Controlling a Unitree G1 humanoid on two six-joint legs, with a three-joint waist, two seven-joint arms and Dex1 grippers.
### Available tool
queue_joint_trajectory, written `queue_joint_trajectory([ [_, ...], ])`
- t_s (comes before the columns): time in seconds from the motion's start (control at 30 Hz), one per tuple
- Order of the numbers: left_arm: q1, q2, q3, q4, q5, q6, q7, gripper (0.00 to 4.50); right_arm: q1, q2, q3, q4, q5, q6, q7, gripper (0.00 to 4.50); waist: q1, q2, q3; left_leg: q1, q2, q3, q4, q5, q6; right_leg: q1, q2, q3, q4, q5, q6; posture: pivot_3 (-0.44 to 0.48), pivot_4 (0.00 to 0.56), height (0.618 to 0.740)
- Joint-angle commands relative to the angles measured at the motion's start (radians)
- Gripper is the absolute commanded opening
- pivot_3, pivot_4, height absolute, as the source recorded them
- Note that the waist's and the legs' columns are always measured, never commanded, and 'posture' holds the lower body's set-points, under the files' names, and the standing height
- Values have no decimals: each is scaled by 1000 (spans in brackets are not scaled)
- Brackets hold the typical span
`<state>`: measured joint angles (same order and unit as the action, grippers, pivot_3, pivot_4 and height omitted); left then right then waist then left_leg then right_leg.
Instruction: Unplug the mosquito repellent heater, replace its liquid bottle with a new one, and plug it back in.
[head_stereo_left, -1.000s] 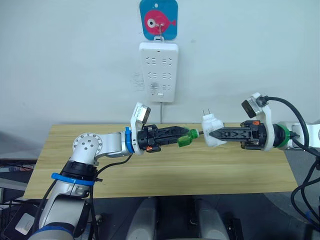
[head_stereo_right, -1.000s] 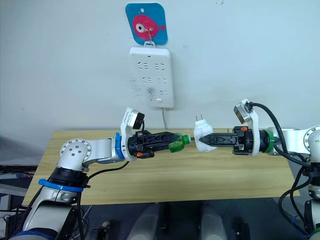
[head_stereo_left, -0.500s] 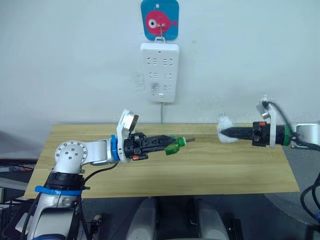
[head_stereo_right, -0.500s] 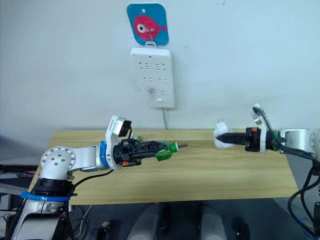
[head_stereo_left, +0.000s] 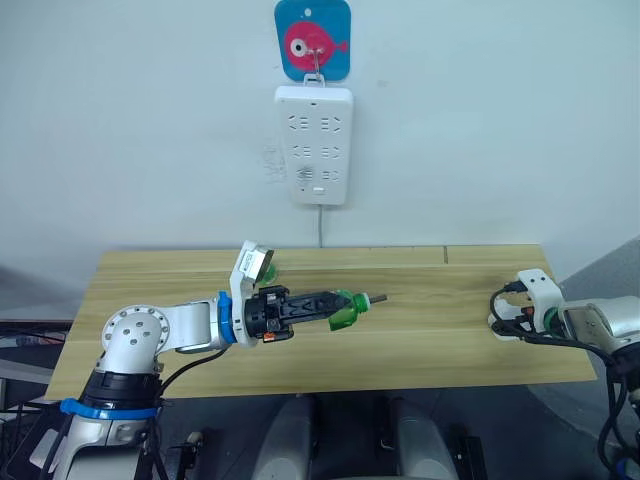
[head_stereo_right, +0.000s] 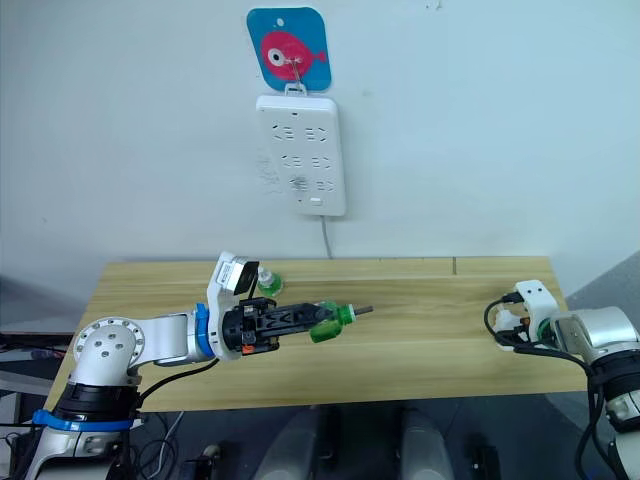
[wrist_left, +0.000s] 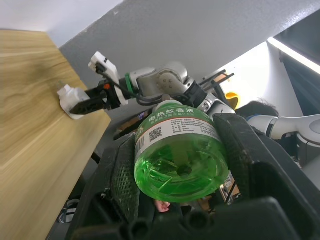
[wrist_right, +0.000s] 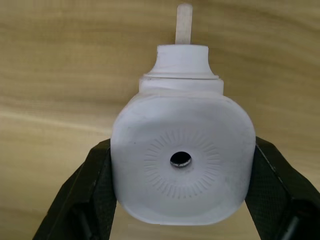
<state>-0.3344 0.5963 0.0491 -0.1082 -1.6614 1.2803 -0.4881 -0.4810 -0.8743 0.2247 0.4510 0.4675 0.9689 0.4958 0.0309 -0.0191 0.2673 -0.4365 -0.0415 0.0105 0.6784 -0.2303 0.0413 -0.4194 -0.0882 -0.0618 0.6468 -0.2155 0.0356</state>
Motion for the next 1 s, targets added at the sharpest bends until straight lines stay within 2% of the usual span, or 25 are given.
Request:
queue_joint_trajectory([
  [0.03,5,9,20,-41,-31,-2,-3,2306,-30,26,-48,54,-52,-3,19,2973,2,0,0,0,0,0,0,0,0,0,0,0,0,0,0,149,239,740],
  [0.2,4,9,15,-41,-20,0,-13,2306,-55,57,-87,70,-91,39,33,2973,2,0,0,0,0,-1,0,-1,1,0,0,0,0,0,0,142,240,740],
  [0.23,5,9,15,-40,-18,1,-16,2306,-54,60,-97,60,-92,55,36,3689,2,0,0,0,0,-1,0,-1,1,0,0,-1,0,0,0,136,238,740],
  [0.33,4,8,14,-37,-9,1,-24,2306,-40,47,-122,-5,-96,86,59,4479,2,0,0,0,0,-1,0,-1,1,0,0,0,0,0,0,132,236,740],
  [0.5,10,-9,16,-48,37,-24,-37,2306,25,-52,-219,-294,-31,260,102,4479,2,1,0,0,0,-1,-1,-1,2,-1,0,0,0,0,0,117,229,740],
  [0.57,22,-39,7,-81,153,-101,-46,2306,65,-99,-271,-465,38,348,143,4479,3,1,0,0,0,-1,-1,-2,2,-1,0,0,0,0,0,103,226,740],
  [0.63,33,-73,-30,-109,332,-229,-58,2306,81,-87,-350,-607,162,479,192,4479,7,1,-1,0,0,-2,-1,-2,3,0,0,-1,-1,0,0,92,218,740],
  [0.73,45,-96,-119,-154,608,-437,-128,2306,47,52,-505,-675,305,634,164,4479,7,-1,-2,0,1,-1,-2,-3,2,0,0,-2,-2,0,-1,90,218,740],
  [0.77,45,-107,-161,-176,715,-538,-152,2306,41,121,-560,-675,388,645,132,4479,9,-1,-2,0,1,-1,-2,-3,2,0,0,-2,-2,0,-1,99,214,740],
  [0.87,43,-140,-231,-204,927,-757,-200,2306,38,273,-670,-661,584,645,-10,4479,23,-1,-2,0,1,-1,-2,-3,2,-1,-1,-1,-3,0,-1,106,208,740],
  [1.0,46,-157,-284,-192,1146,-992,-243,2306,24,397,-751,-640,863,645,-250,4479,29,0,-3,-1,0,-1,-3,-3,2,-1,-1,-2,-3,0,-1,113,202,740],
])
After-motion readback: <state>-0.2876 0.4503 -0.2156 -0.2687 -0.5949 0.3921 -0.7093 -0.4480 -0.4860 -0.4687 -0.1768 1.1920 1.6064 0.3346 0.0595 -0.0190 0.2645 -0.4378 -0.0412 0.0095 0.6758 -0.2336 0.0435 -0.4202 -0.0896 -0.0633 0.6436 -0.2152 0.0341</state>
